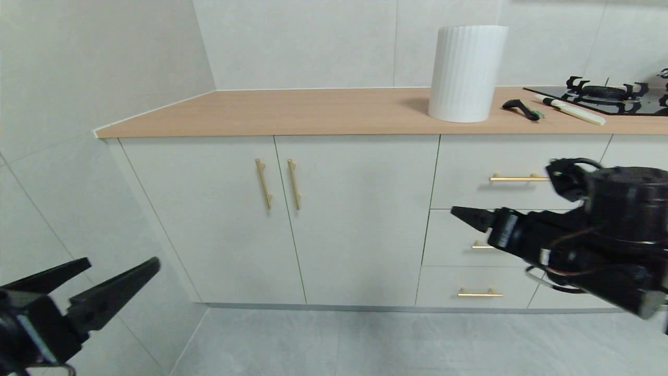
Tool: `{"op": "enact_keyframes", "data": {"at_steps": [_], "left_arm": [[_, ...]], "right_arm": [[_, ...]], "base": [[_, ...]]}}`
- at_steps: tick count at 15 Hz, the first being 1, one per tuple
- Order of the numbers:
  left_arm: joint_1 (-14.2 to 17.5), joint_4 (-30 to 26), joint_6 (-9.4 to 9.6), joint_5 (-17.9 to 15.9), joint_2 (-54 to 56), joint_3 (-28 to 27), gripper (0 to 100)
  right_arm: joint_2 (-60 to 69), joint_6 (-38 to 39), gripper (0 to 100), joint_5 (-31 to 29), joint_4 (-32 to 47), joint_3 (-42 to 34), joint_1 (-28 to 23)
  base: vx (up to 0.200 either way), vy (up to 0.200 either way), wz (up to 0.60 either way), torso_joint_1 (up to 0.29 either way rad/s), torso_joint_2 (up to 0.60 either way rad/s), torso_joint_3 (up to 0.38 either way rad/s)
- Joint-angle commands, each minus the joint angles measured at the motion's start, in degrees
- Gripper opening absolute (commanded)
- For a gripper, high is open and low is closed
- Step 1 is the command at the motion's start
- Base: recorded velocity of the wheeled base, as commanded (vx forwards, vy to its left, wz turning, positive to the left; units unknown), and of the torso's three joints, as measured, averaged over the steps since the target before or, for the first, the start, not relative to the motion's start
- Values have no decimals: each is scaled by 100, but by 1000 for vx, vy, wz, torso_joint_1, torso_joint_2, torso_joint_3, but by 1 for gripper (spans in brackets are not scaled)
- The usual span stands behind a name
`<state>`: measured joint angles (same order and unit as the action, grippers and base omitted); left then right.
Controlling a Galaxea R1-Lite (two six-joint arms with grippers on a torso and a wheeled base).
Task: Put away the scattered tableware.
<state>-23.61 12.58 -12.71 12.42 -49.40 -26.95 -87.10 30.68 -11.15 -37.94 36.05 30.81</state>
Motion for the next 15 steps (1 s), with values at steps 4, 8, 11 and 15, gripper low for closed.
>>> {"op": "enact_keyframes", "data": {"at_steps": [4,8,11,15], "left_arm": [[744,-1574,173,-12,3068,287,100],[1359,-2093,366,-29,4272,428,100],[1482,-2155,401,190,4395,480,100],[2265,-2207,516,-152,4834,630,100]], "right_arm": [[5388,-2049,100,-150,1122,-2155,-1103],[7708,-2541,100,34,2932,-2032,-1718],[8130,-2620,100,-10,3433,-1979,-2413],[8464,-2840,100,52,3504,-2418,-3204]], "base": [[0,0,0,0,0,0],[0,0,0,0,0,0],[0,0,0,0,0,0],[0,0,0,0,0,0]]}}
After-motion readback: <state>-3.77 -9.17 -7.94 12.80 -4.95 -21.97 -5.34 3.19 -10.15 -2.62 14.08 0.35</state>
